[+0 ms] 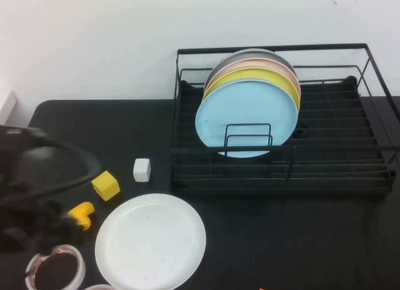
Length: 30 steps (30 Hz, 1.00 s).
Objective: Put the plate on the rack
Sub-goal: Pick up the plate from the table
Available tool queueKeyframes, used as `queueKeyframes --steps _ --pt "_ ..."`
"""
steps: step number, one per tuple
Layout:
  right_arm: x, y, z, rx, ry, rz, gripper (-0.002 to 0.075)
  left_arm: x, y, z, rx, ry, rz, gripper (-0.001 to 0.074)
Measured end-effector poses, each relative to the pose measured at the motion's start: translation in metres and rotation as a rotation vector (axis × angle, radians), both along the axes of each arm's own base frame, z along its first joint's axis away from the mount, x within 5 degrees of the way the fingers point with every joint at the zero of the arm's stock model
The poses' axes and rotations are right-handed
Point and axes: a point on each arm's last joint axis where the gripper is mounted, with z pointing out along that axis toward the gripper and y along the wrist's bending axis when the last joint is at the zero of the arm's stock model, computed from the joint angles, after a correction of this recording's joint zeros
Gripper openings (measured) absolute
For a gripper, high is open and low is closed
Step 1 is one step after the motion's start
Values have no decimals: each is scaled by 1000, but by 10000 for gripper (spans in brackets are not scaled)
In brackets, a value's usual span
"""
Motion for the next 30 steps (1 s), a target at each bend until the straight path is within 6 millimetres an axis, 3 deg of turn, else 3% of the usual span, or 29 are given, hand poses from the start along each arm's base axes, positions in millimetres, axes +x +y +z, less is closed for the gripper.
queueKeyframes --steps 3,11,21,30 --pt "0 0 0 0 0 0 -2 21 -18 -16 -9 107 9 339" --pt "0 1 -1 3 10 6 -2 69 -41 -63 0 288 90 360" --pt "-1 2 -2 9 25 15 -2 101 -41 -111 133 359 161 363" --pt "-1 2 -2 7 25 16 -2 119 -29 -142 122 382 242 363"
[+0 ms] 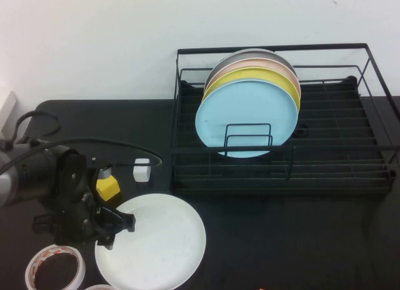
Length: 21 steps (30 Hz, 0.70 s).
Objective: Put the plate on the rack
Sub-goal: Pick up the plate from the table
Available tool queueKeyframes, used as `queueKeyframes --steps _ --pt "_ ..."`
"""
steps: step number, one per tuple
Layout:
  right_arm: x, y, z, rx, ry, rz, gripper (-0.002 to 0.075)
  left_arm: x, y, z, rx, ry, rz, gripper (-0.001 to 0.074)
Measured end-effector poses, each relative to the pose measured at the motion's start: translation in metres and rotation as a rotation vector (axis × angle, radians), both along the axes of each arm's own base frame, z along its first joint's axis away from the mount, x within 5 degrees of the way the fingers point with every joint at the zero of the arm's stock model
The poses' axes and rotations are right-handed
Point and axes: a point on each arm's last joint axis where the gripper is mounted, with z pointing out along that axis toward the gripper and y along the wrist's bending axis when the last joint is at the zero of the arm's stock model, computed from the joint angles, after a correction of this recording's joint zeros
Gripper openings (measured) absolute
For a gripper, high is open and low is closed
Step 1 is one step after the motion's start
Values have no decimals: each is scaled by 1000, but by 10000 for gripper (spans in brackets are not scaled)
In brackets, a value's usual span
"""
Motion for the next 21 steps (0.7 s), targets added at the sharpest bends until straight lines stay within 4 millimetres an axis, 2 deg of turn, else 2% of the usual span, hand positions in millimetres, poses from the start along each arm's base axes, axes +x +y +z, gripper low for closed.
queueKeyframes --steps 10,16,19,21 --pt "0 0 0 -5 -1 2 -2 12 -3 -18 -31 -38 16 363" --pt "0 0 0 -7 -1 2 -2 15 -4 -34 -17 1 10 361" --pt "0 0 0 -11 -2 3 -2 18 -4 -36 -17 2 10 321" --pt "0 0 0 -13 -3 3 -2 19 -5 -38 -14 6 4 250"
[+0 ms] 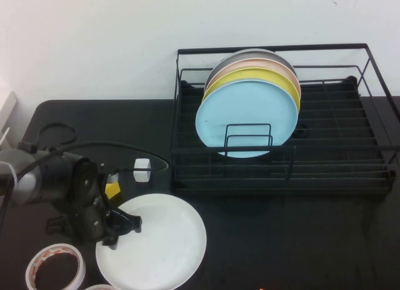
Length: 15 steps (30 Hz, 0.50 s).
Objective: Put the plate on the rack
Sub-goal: Pick up the plate from the table
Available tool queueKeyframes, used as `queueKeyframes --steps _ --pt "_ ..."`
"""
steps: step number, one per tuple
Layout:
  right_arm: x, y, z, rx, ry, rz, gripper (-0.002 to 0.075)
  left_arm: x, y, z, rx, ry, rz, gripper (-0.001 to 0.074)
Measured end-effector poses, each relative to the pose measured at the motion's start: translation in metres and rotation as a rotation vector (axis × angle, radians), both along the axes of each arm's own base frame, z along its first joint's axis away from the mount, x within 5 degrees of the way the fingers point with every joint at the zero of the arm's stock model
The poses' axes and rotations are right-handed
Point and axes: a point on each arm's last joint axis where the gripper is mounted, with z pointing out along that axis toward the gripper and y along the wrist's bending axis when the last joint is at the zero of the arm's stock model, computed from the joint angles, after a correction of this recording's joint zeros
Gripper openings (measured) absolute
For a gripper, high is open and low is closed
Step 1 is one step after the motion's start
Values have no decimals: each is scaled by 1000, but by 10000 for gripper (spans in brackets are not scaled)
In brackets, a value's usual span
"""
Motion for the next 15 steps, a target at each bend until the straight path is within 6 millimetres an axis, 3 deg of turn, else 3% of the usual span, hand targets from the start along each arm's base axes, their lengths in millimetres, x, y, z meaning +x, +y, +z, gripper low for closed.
queueKeyframes --steps 3,5,15 --pt "0 0 0 -2 0 0 -2 1 0 0 5 -3 -16 106" --pt "0 0 0 -2 0 0 -2 2 0 0 1 -5 -9 59" --pt "0 0 0 -2 0 0 -2 3 -1 3 -25 -22 -53 33"
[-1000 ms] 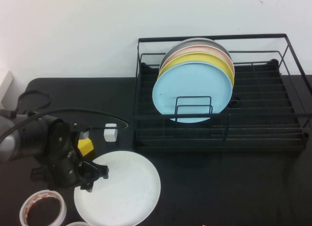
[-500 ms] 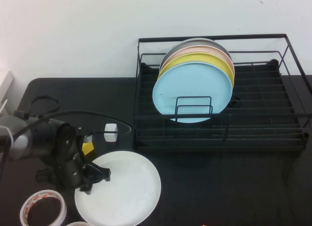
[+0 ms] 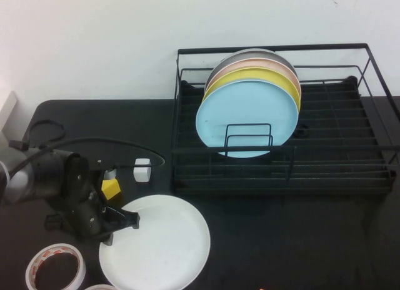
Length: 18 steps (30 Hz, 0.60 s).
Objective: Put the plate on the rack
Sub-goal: Pick up the plate from the table
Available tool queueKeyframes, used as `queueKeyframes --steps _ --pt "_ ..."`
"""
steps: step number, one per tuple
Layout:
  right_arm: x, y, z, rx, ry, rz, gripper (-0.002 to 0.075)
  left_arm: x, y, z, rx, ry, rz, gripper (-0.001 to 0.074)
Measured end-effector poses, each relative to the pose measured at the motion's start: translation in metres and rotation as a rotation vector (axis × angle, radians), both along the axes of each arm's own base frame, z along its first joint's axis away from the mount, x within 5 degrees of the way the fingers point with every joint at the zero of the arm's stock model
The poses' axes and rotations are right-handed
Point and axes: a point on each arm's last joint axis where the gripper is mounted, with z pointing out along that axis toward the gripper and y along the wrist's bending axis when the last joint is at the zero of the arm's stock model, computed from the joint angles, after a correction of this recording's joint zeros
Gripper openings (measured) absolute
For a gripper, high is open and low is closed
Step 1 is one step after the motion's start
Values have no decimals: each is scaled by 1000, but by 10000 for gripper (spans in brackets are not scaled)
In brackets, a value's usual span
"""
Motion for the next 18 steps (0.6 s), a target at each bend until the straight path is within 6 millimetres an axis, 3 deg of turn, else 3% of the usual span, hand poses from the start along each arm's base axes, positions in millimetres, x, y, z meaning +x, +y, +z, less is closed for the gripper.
queueKeyframes --steps 5,18 --pt "0 0 0 0 0 0 -2 -2 3 13 -61 -17 -5 15" --pt "0 0 0 0 0 0 -2 -11 40 87 -126 -211 34 2"
